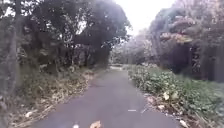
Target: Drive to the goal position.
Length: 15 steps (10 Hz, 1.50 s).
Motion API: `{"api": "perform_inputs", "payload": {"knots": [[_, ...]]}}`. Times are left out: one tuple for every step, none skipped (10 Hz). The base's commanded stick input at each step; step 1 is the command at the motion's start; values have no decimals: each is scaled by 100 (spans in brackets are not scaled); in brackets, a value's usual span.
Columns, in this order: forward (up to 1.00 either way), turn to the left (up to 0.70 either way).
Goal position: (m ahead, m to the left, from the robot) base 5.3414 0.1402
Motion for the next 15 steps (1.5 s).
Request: {"api": "perform_inputs", "payload": {"knots": [[60,0],[60,0],[60,0],[60,0],[60,0],[60,0],[60,0],[60,0],[60,0],[60,0],[60,0],[60,0],[60,0],[60,0],[60,0]]}}
